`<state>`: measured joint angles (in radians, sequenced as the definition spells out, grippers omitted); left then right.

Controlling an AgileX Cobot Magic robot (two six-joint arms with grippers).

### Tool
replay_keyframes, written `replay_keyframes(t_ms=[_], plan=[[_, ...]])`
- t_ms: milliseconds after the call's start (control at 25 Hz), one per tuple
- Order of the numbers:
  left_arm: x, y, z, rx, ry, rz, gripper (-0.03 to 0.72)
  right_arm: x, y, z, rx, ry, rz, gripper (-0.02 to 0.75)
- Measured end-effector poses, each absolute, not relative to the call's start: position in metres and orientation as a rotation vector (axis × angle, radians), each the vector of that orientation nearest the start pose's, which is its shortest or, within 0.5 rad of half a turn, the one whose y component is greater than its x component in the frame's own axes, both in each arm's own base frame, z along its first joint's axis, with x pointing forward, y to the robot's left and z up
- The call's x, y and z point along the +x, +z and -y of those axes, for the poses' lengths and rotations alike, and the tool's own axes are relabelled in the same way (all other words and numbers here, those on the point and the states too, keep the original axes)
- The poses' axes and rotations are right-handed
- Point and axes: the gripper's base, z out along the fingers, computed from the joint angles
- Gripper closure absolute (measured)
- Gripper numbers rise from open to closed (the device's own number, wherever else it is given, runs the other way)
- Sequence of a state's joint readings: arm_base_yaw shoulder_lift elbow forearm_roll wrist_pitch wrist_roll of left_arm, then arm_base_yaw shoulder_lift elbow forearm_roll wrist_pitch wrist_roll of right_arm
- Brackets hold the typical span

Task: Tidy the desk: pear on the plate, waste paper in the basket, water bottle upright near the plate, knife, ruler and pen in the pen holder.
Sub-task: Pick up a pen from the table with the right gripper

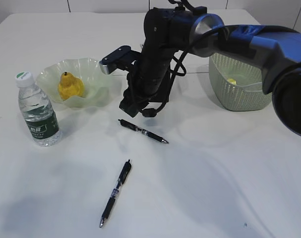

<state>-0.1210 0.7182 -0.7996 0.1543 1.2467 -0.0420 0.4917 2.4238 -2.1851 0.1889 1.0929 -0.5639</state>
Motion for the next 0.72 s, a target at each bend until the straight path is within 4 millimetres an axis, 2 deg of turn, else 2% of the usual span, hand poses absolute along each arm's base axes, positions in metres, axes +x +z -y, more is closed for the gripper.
replay_keyframes(t_ms=[120,320,520,720], plan=[[0.100,0.322,-0.001,0.120,0.154,-2.632,0.402,0.452,0.178,-0.260,-1.340,0.245,-2.460,0.498],[0.100,0.322,-0.001,0.120,0.152,-2.632,0.402,0.451,0.160,-0.260,-1.368,0.255,-2.512,0.497],[0.100,0.322,-0.001,0.120,0.152,-2.632,0.402,0.451,0.155,-0.260,-1.368,0.257,-2.530,0.497],[0.100,0.322,-0.001,0.118,0.150,-2.632,0.402,0.452,0.140,-0.260,-1.374,0.261,-2.562,0.497]])
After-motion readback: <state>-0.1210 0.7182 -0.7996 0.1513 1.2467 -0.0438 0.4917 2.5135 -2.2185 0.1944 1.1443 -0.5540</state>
